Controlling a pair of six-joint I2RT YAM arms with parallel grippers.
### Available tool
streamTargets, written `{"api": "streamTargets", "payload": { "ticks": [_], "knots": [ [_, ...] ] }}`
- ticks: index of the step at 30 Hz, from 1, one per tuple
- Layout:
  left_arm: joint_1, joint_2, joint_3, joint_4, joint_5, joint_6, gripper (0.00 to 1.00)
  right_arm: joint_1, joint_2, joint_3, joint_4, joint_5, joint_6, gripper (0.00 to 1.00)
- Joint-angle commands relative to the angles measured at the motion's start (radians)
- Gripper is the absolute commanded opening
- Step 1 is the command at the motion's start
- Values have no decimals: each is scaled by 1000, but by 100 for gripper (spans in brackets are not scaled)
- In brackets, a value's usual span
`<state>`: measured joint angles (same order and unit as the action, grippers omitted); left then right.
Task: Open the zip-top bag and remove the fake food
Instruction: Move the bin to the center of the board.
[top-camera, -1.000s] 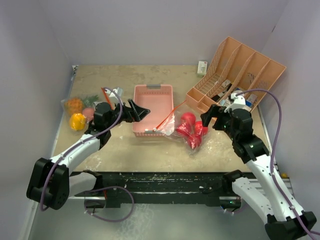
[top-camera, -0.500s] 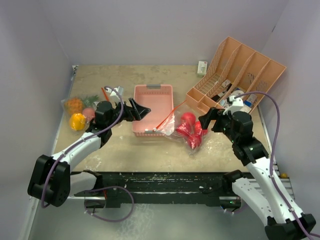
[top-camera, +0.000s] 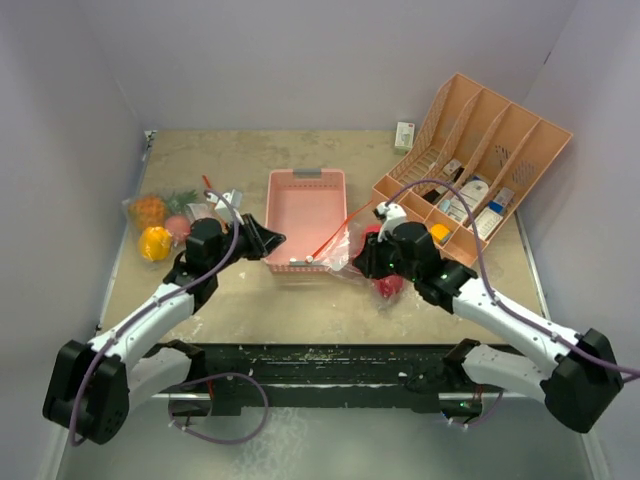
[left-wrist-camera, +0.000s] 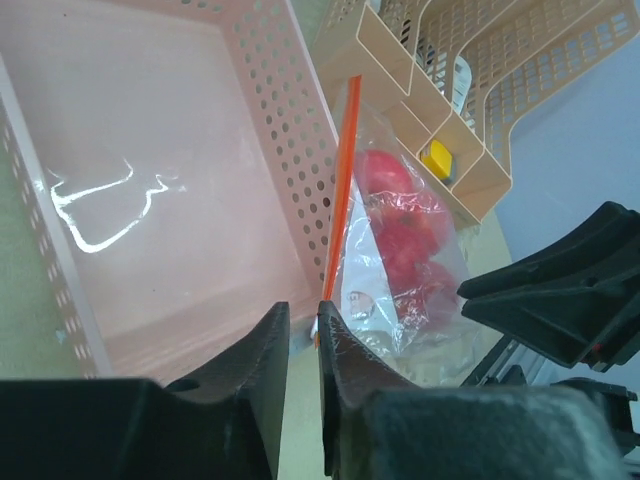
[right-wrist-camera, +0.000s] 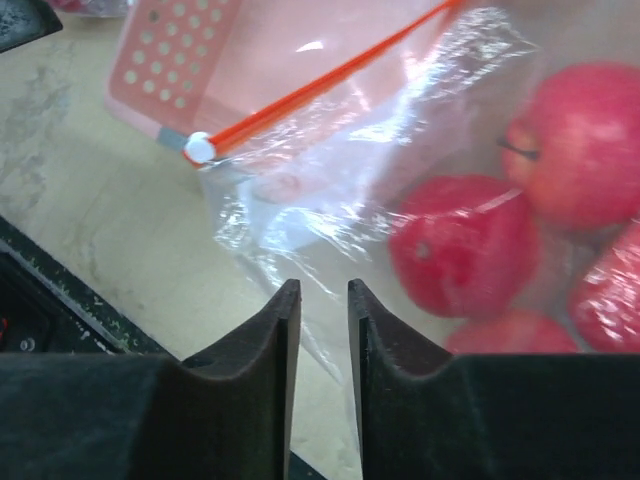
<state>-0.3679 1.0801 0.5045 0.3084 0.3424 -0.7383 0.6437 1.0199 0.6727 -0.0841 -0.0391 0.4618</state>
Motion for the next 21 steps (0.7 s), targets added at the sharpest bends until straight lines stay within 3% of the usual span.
{"api": "streamTargets", "payload": {
  "ticks": [1, 6, 14, 18, 21],
  "knots": [
    [-7, -143, -26, -131, -44, 29, 16, 88, 59, 57, 175, 21, 39, 26],
    [-7, -254, -47, -270, -123, 61, 11, 186, 213, 76, 280, 11, 51, 25],
    [-7, -224, 8, -357, -164, 55, 32, 316, 459, 199, 353, 70, 20, 28],
    [-7, -214, -2, -365, -176, 41, 38, 324, 592, 276, 374, 115, 9, 29],
    [-7, -246, -5, -415, -215, 32, 49, 324, 672, 342, 378, 130, 9, 33]
  ]
}}
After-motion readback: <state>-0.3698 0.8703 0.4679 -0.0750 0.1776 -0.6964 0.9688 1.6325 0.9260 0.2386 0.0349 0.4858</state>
